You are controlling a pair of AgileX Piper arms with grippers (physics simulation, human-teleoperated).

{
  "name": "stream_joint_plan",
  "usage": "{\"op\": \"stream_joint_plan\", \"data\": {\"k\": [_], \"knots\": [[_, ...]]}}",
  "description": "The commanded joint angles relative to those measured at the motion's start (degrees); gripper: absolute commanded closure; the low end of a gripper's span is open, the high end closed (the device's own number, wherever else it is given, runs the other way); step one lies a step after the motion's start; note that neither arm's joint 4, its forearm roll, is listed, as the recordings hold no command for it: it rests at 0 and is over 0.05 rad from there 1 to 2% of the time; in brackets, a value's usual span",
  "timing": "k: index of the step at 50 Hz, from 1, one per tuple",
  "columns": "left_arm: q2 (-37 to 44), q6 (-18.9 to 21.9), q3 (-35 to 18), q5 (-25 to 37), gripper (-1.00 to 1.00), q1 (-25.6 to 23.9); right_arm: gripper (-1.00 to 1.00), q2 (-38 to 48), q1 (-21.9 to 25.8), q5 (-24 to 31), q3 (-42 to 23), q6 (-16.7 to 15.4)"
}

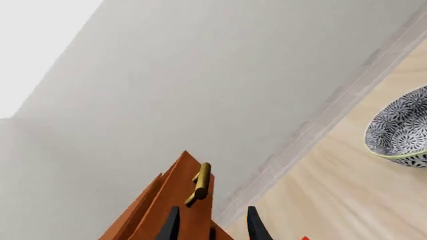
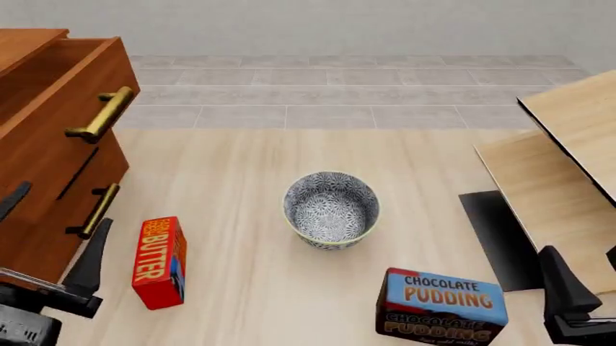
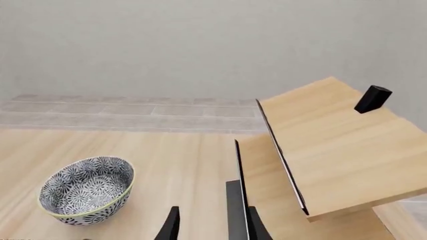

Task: Close the top drawer of the cabinet.

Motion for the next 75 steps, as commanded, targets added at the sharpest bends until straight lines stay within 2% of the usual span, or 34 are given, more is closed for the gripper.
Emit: {"op": "stream_joint_plan", "data": {"k": [1,4,8,15,17,27,36,47,48,58,75], "knots": [[11.14,5.49,0.06,-12.81,-1.00,0.21,-1.00,-0.40,0.32,0.14,0.00,-0.63],[12.40,5.87,0.05,-14.17,-1.00,0.13,-1.00,-0.40,0.32,0.13,0.01,-0.73],[16.82,9.26,0.02,-19.50,-1.00,-0.46,-1.00,-0.41,0.37,0.13,0.01,-0.85],[19.55,10.15,0.01,-22.94,-1.00,0.03,-1.00,-0.42,0.46,0.04,0.01,-1.08],[22.24,11.66,0.04,-25.88,-1.00,-0.04,-1.00,-0.42,0.46,0.04,0.01,-1.12],[28.82,13.20,-1.88,-31.55,-1.00,3.33,-1.00,-0.43,0.67,-0.06,0.01,-1.50],[30.02,12.88,-4.22,-30.72,-1.00,5.89,-1.00,-0.44,0.62,-0.04,0.01,-1.56],[35.02,13.09,-4.46,-34.46,-1.00,7.24,-1.00,-0.44,0.85,-0.10,0.01,-1.81],[34.58,12.50,-4.99,-33.38,-1.00,7.86,-1.00,-0.44,0.86,-0.11,0.01,-1.85],[39.35,13.83,-6.16,-35.90,-1.00,8.90,-1.00,-0.45,1.08,-0.29,0.01,-2.24],[42.52,16.28,-8.11,-36.00,-1.00,9.13,-1.00,-0.45,1.27,-0.22,0.01,-2.49]]}}
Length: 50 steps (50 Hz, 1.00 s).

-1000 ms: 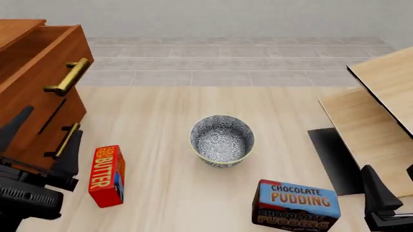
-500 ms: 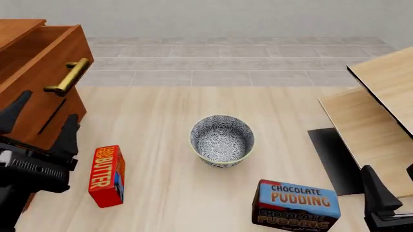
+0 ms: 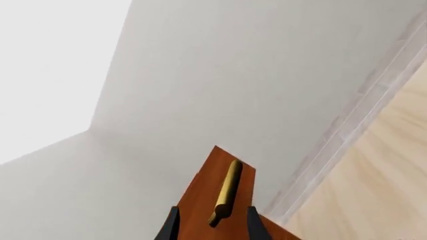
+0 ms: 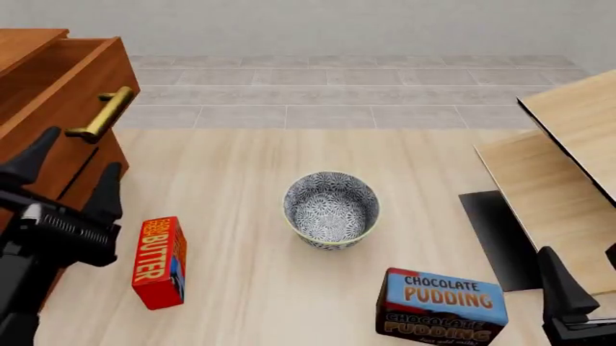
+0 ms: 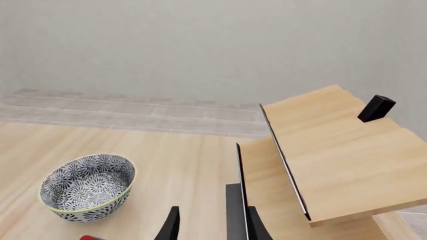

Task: Close the top drawer of the cabinet.

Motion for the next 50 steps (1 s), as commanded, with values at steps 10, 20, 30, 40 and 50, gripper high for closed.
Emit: {"op": "stream_joint_plan", "data": {"k": [10,20,30,40,50], "knots": [[2.97,1.84,-2.05,-0.45,-1.00,2.13,-1.00,0.00,0.27,-0.12,0.00,-0.30],[3.66,2.27,-2.59,-0.46,-1.00,3.00,-1.00,-0.01,0.35,-0.21,0.00,-0.43],[4.95,2.51,-2.71,-0.46,-1.00,3.61,-1.00,-0.01,0.50,-0.40,0.00,-0.79],[5.69,2.37,-3.35,-0.46,-1.00,4.95,-1.00,-0.01,0.60,-0.56,0.00,-1.00],[6.12,2.55,-3.55,-0.46,-1.00,6.28,-1.00,-0.01,0.62,-0.64,0.00,-1.18]]}}
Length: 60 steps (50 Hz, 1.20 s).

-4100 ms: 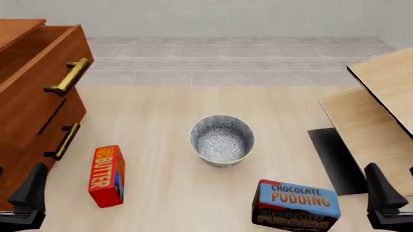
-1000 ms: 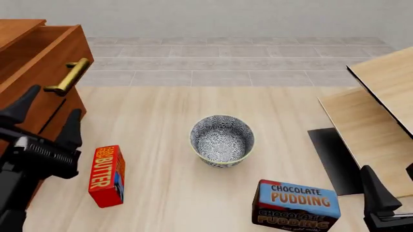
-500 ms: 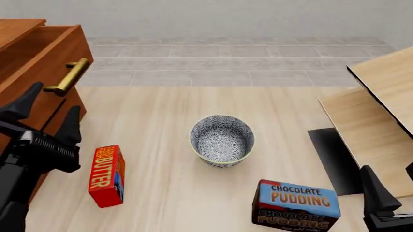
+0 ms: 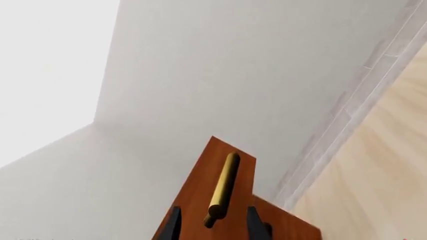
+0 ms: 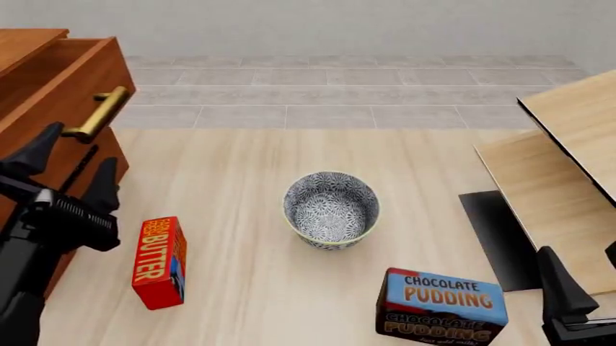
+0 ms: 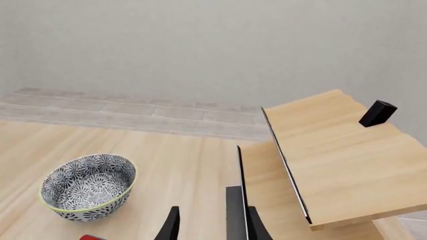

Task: Close the top drawer of the cabinet.

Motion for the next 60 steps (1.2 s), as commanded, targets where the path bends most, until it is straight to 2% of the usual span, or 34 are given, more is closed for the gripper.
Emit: {"op": "stream_joint_plan", "data": {"k": [1,60], "knots": [[0.78,0.02,-0.66,-0.30,-1.00,2.44,-1.00,0.00,0.04,-0.09,0.00,-0.25],[0.07,-0.79,0.00,-0.30,-1.00,4.85,-1.00,0.00,0.18,0.10,0.00,-1.50]]}}
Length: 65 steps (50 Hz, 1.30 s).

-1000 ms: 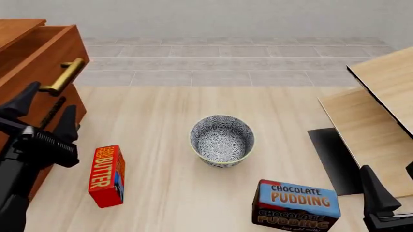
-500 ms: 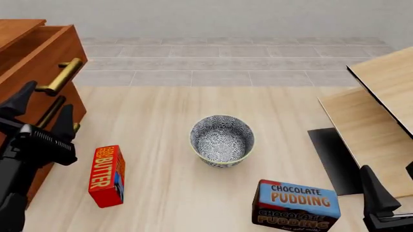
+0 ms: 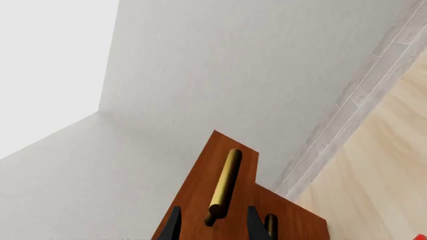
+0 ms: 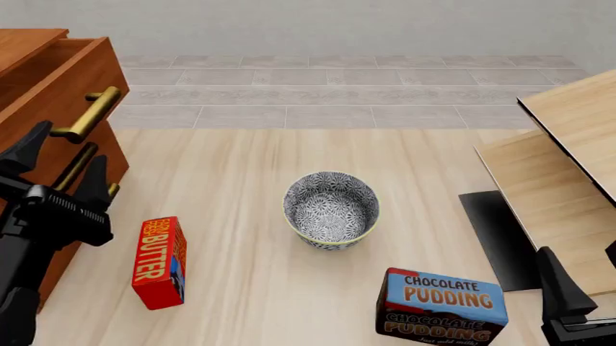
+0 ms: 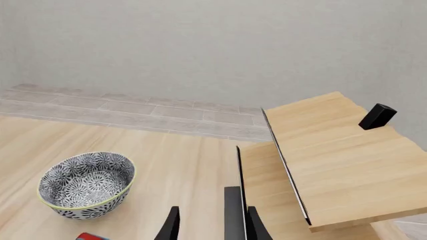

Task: Close the top drawer of the cabinet.

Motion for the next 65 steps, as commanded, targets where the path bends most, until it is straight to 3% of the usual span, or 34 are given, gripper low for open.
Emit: {"op": "stream_joint_plan", "data": {"k": [1,65], "knots": [[-0.56,-0.22,0.59,-0.45,-1.00,1.82,-1.00,-0.01,0.06,0.02,0.03,-0.27],[-1.06,-0.39,0.67,-0.45,-1.00,4.39,-1.00,-0.02,0.11,-0.15,0.02,-0.86]]}}
